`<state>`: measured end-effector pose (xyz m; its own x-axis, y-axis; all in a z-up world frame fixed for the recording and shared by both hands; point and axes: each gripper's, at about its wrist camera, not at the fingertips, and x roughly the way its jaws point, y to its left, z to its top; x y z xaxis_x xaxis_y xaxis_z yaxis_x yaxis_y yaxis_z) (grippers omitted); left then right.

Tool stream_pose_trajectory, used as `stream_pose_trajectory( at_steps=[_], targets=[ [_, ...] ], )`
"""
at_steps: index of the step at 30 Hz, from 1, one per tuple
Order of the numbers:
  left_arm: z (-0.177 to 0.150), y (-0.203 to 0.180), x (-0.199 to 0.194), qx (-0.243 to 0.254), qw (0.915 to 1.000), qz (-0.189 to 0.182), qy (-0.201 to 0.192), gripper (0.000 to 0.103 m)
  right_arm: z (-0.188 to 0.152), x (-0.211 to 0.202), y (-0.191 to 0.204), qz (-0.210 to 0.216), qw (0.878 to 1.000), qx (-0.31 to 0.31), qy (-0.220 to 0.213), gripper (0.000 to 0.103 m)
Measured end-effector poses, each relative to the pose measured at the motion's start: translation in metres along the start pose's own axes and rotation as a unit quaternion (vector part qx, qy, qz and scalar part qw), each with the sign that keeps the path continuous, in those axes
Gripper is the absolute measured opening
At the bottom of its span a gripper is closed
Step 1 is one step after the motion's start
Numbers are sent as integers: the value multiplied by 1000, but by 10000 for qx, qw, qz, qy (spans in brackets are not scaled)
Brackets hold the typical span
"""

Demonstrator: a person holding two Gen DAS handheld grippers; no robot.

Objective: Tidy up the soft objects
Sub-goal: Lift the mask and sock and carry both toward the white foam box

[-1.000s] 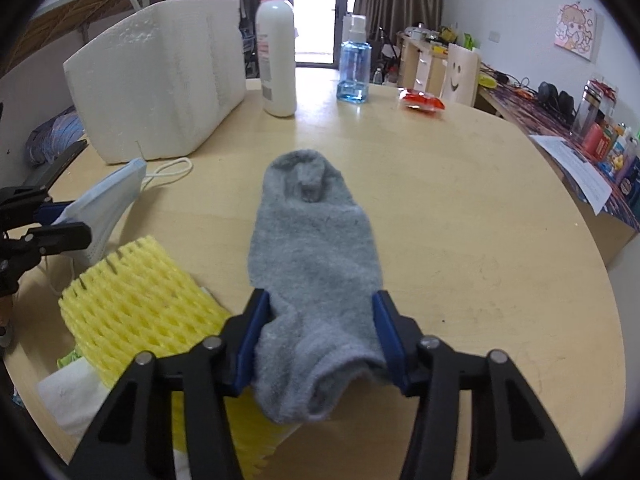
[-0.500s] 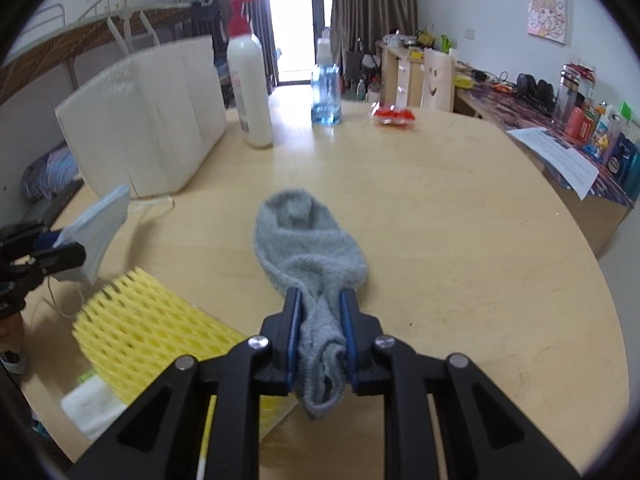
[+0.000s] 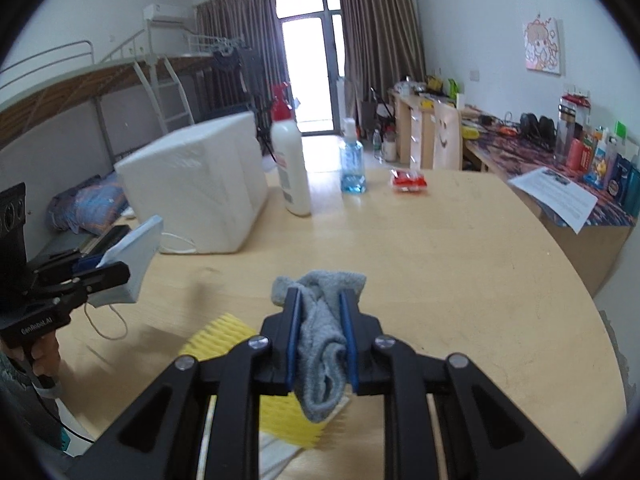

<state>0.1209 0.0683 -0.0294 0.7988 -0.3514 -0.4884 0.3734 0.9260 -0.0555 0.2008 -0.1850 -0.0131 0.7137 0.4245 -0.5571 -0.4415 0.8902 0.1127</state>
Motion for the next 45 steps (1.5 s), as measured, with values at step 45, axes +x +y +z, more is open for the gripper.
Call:
stream_pose_trajectory(
  at_steps=[45],
  targets=[
    [26, -36, -116, -207, 9640, 2303, -1313, 16, 23, -75, 82, 1203, 9781, -801, -1500, 23]
  ],
)
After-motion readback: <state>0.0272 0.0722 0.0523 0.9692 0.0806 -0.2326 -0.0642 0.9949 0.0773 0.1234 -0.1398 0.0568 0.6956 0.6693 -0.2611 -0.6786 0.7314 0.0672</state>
